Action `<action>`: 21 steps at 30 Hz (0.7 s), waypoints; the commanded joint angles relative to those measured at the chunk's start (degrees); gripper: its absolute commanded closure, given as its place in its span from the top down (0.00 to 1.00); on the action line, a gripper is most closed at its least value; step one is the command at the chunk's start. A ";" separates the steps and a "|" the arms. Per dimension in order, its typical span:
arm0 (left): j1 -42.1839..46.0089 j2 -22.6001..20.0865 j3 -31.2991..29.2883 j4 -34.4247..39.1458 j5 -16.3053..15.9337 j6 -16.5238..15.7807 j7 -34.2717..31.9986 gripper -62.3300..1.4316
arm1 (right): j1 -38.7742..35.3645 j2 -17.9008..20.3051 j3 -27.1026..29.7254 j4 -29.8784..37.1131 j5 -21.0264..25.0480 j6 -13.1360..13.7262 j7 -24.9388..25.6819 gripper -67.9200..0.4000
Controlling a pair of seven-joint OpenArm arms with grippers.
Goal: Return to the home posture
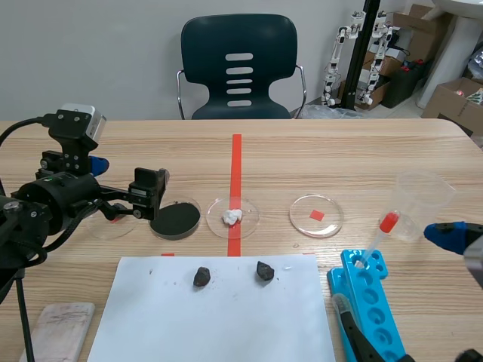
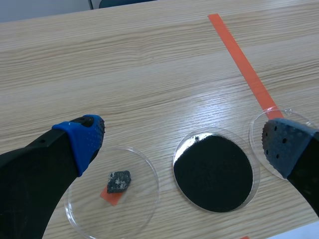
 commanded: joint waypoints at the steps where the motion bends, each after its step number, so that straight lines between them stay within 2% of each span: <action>1: -0.79 -0.35 -0.11 0.26 -0.33 0.17 -1.01 1.00 | 0.37 0.42 0.15 0.70 0.55 -0.20 0.85 1.00; 21: -0.52 -0.46 -0.11 0.26 -0.02 0.20 -0.68 1.00 | 0.37 0.42 0.15 0.70 0.55 -0.20 0.85 1.00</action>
